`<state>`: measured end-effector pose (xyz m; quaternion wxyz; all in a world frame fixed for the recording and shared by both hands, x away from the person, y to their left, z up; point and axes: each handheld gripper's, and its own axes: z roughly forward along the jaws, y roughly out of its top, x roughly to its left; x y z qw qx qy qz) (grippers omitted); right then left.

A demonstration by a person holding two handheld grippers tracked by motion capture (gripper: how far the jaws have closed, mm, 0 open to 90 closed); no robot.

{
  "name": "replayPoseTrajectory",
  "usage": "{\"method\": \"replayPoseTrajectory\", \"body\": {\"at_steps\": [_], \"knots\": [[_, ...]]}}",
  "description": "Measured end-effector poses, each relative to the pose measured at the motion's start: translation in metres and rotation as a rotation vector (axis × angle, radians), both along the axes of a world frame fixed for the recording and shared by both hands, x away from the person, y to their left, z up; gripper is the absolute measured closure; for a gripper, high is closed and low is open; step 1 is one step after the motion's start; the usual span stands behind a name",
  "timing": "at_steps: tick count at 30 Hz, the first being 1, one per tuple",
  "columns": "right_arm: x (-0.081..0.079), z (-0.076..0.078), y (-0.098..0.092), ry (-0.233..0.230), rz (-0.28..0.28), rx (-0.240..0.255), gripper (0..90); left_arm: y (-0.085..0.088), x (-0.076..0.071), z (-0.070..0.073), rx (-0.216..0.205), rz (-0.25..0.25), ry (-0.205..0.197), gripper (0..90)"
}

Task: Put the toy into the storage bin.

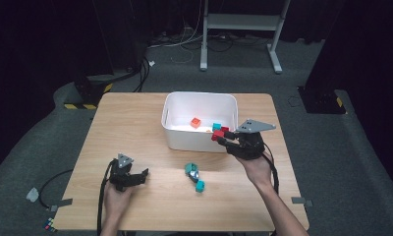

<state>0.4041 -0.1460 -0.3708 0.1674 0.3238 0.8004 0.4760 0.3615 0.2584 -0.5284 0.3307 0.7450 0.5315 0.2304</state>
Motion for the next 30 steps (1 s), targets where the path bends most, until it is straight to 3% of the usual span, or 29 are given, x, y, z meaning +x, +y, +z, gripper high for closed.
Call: {"method": "replayPoseTrajectory", "body": {"at_steps": [7,30], "knots": [[0.011,0.011,0.001,0.015,-0.004,0.025,65.1,0.000,0.000,0.000,0.001,0.000,0.001,16.9],[0.053,0.039,0.012,0.019,-0.051,0.012,65.1,0.000,0.000,0.000,-0.001,-0.002,0.001,16.7]]}}
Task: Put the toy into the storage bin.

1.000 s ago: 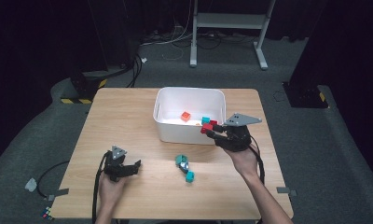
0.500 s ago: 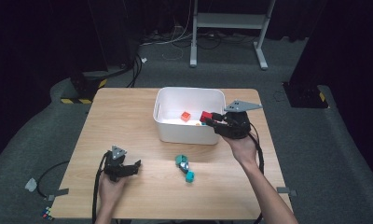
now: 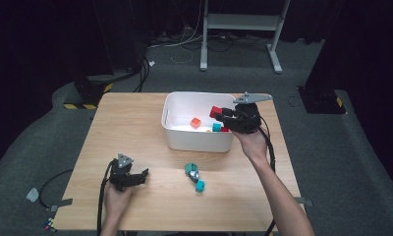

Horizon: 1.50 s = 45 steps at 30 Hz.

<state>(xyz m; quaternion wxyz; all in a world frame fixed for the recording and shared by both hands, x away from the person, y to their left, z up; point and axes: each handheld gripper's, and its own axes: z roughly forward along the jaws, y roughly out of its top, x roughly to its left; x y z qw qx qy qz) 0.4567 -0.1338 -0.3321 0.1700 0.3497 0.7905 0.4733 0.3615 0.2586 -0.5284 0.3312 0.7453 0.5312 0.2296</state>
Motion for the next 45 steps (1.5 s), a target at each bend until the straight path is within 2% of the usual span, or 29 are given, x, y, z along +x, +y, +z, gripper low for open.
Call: {"method": "replayPoseTrajectory", "body": {"at_steps": [21,35,42,45], "knots": [[0.035,0.000,0.013,0.029,-0.052,-0.018,65.1,0.000,0.000,0.000,-0.002,0.002,-0.001,16.7],[0.059,-0.018,0.025,0.076,-0.092,-0.057,64.9,0.000,0.000,0.000,-0.002,0.001,-0.001,16.7],[0.064,-0.024,0.026,0.093,-0.104,-0.064,64.2,0.000,0.000,0.000,0.000,0.000,0.000,16.7],[0.065,-0.025,0.026,0.099,-0.103,-0.060,56.9,0.000,0.000,0.000,0.000,0.001,0.000,16.7]]}}
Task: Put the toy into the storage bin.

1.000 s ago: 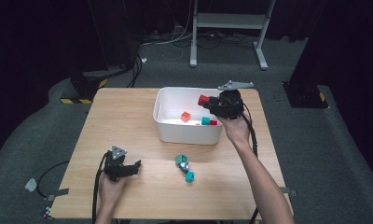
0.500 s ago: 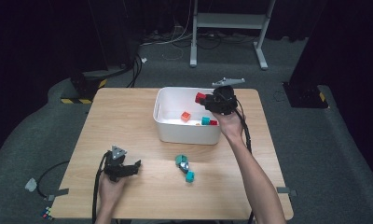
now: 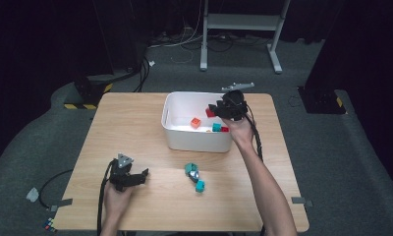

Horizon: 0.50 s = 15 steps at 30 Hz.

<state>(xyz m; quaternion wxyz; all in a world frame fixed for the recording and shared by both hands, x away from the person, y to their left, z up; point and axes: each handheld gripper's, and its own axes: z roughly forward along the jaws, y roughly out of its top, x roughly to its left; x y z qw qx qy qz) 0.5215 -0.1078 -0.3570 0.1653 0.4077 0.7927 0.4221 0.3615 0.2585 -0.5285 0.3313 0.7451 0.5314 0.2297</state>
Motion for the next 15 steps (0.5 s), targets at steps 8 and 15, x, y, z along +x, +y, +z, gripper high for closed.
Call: {"method": "replayPoseTrajectory", "body": {"at_steps": [8,15], "knots": [[-0.006,-0.002,-0.005,-0.001,0.025,0.013,45.2,0.000,0.000,0.000,0.000,-0.002,0.000,16.6],[-0.020,0.001,-0.011,-0.022,0.053,0.046,41.5,0.000,0.000,0.000,0.000,-0.002,0.000,16.6]]}}
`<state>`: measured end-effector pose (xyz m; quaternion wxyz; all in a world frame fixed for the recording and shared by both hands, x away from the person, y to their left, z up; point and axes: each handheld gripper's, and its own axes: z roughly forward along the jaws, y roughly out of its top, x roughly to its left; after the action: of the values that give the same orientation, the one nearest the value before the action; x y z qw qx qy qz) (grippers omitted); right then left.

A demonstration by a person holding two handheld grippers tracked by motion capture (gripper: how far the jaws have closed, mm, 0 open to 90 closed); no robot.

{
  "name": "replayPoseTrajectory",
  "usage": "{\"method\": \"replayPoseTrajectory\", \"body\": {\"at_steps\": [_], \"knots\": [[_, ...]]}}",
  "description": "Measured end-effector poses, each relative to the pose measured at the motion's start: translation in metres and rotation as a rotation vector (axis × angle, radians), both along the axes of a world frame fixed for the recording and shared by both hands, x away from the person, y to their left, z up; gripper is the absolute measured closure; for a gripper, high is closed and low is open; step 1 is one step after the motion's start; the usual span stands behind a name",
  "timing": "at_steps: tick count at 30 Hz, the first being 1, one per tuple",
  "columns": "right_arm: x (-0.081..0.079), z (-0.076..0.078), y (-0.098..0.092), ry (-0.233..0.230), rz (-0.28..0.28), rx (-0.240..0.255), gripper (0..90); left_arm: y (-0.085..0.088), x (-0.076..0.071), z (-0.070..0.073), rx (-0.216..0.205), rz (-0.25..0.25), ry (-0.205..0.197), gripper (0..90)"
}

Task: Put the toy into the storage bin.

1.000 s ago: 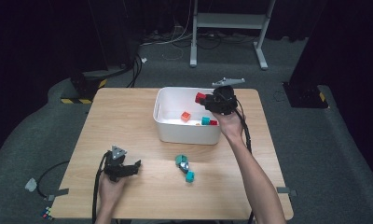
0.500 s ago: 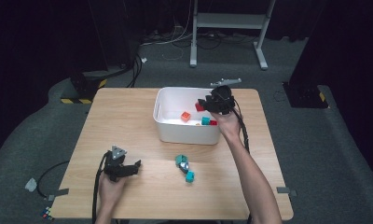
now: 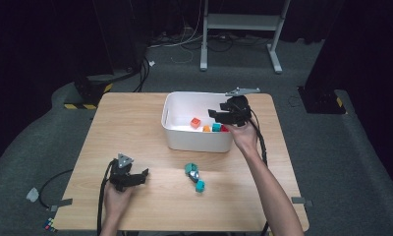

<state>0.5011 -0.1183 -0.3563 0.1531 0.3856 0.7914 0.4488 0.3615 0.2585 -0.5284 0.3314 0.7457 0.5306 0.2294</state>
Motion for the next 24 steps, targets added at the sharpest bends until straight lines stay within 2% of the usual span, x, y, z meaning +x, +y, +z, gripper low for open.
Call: {"method": "replayPoseTrajectory", "body": {"at_steps": [13,24], "knots": [[-0.042,-0.002,-0.019,-0.074,0.044,0.068,39.3,0.000,0.000,0.000,0.001,0.000,0.000,16.6],[-0.070,-0.016,-0.031,-0.087,0.059,0.107,36.8,0.000,0.000,0.000,0.003,0.000,0.001,16.6]]}}
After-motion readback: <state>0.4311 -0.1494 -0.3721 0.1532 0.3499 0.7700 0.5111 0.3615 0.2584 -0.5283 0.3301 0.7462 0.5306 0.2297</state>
